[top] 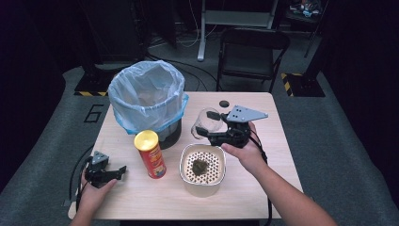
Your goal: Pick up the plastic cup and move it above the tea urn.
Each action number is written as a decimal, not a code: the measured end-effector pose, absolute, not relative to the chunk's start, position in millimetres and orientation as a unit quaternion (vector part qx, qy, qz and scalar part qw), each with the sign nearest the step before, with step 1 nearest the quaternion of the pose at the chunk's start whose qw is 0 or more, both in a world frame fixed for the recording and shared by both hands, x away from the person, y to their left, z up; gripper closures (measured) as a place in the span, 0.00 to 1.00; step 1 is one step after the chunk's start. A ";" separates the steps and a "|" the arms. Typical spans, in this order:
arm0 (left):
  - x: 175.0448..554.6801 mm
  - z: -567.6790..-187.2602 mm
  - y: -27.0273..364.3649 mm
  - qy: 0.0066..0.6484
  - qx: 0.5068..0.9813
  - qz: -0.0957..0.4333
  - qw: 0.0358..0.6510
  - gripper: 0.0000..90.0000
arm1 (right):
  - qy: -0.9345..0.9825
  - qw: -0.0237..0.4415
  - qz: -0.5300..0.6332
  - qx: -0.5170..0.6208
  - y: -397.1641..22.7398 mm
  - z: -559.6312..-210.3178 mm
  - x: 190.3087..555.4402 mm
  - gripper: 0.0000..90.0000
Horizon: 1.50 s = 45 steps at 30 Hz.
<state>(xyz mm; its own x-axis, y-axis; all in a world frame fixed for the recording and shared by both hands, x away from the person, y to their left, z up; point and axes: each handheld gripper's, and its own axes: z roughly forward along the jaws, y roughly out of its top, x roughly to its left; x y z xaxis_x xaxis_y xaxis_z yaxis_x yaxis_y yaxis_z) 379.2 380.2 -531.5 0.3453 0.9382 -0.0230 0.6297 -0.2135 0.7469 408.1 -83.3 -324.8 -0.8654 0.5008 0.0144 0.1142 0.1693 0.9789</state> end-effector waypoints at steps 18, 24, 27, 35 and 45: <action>379.2 -531.4 380.1 0.526 0.746 0.226 0.341 0.15 | 0.760 0.147 0.596 0.211 -80.8 -309.6 403.6 0.35; 379.2 -531.4 380.1 0.526 0.746 0.225 0.341 0.15 | 0.765 0.149 0.591 0.209 -78.8 -304.9 398.9 0.35; 379.4 -531.3 380.4 0.523 0.748 0.228 0.340 0.14 | 0.765 0.151 0.590 0.208 -79.6 -305.6 398.1 0.35; 379.5 -531.3 380.2 0.522 0.749 0.227 0.339 0.14 | 0.770 0.149 0.580 0.222 -80.9 -304.8 397.4 0.35; 379.8 -531.1 380.3 0.517 0.754 0.225 0.338 0.13 | 0.761 0.160 0.591 0.213 -58.7 -273.1 398.0 0.35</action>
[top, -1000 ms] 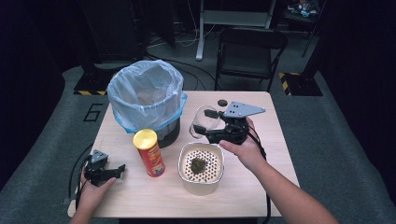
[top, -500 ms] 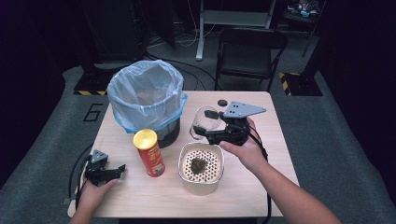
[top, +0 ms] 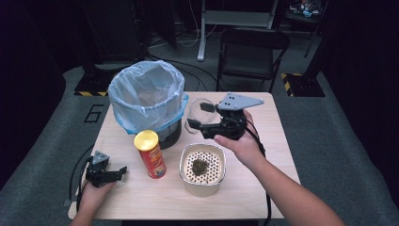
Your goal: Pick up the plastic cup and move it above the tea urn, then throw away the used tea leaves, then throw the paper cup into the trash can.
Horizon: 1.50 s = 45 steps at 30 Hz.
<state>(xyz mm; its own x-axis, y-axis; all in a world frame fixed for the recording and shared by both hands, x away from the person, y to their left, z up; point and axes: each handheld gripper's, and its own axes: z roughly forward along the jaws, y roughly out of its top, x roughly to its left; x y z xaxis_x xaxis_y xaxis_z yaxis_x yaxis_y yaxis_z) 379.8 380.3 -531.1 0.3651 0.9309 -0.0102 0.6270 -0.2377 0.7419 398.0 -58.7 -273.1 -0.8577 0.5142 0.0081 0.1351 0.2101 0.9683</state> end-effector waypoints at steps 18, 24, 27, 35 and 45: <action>379.0 -531.3 379.7 0.516 0.753 0.227 0.340 0.13 | 0.747 0.198 0.598 0.214 21.8 -209.3 466.4 0.35; 378.6 -529.9 380.5 0.515 0.757 0.221 0.335 0.13 | 0.760 0.199 0.578 0.219 57.1 -222.4 490.7 0.33; 378.6 -529.9 380.4 0.515 0.757 0.221 0.335 0.13 | 0.770 0.198 0.562 0.225 69.0 -229.3 499.7 0.31; 376.9 -528.9 379.6 0.519 0.756 0.209 0.341 0.13 | 0.788 0.184 0.534 0.243 92.8 -246.4 515.1 0.18; 376.8 -523.5 378.2 0.523 0.750 0.193 0.355 0.13 | 0.795 0.198 0.525 0.231 93.3 -245.6 505.5 0.13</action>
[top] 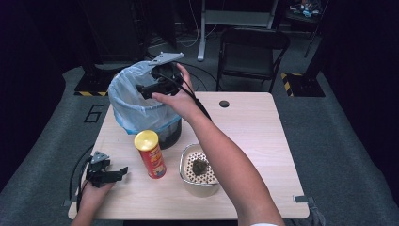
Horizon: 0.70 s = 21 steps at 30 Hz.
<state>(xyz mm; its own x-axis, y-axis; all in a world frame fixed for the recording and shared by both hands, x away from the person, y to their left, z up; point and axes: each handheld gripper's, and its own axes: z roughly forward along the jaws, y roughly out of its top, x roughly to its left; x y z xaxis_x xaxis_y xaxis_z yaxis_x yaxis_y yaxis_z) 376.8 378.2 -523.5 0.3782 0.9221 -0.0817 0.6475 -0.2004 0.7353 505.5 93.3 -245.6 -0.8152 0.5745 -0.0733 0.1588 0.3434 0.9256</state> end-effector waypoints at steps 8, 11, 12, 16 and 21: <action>373.9 -517.9 374.8 0.515 0.750 0.187 0.371 0.13 | 0.798 0.206 0.525 0.214 77.6 -236.8 491.2 0.16; 372.3 -516.4 372.5 0.513 0.745 0.188 0.384 0.13 | 0.797 0.203 0.529 0.209 69.4 -233.1 486.0 0.19; 371.9 -515.3 372.3 0.510 0.746 0.186 0.386 0.13 | 0.794 0.203 0.534 0.208 66.1 -232.1 484.2 0.20; 368.2 -511.5 367.4 0.503 0.745 0.174 0.402 0.13 | 0.782 0.205 0.553 0.203 51.2 -229.9 475.8 0.22; 363.9 -505.1 363.7 0.490 0.750 0.177 0.408 0.13 | 0.777 0.208 0.560 0.199 29.2 -229.6 464.4 0.25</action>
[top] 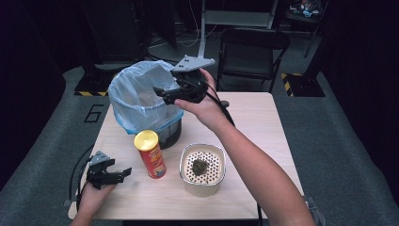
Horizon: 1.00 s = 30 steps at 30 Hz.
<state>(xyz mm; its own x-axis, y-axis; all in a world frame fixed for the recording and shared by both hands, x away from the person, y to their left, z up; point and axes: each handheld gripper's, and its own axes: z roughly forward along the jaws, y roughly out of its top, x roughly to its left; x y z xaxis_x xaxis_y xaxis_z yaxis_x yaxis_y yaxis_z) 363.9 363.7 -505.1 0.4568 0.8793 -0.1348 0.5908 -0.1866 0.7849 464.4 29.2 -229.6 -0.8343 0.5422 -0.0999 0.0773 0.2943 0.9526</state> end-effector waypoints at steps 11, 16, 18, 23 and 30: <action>356.9 -493.4 354.8 0.466 0.758 0.161 0.427 0.14 | 0.752 0.232 0.572 0.234 -34.8 -240.8 456.0 0.30; 354.0 -488.1 350.5 0.458 0.755 0.156 0.442 0.15 | 0.760 0.241 0.553 0.243 -60.8 -249.2 448.7 0.30; 353.4 -486.4 349.9 0.455 0.756 0.152 0.445 0.14 | 0.760 0.240 0.552 0.246 -65.7 -251.4 447.0 0.30; 348.4 -477.0 342.3 0.436 0.764 0.150 0.452 0.13 | 0.761 0.252 0.531 0.274 -91.5 -269.6 437.9 0.30; 348.2 -465.0 336.4 0.429 0.772 0.147 0.445 0.13 | 0.764 0.238 0.518 0.301 -113.9 -296.5 422.9 0.30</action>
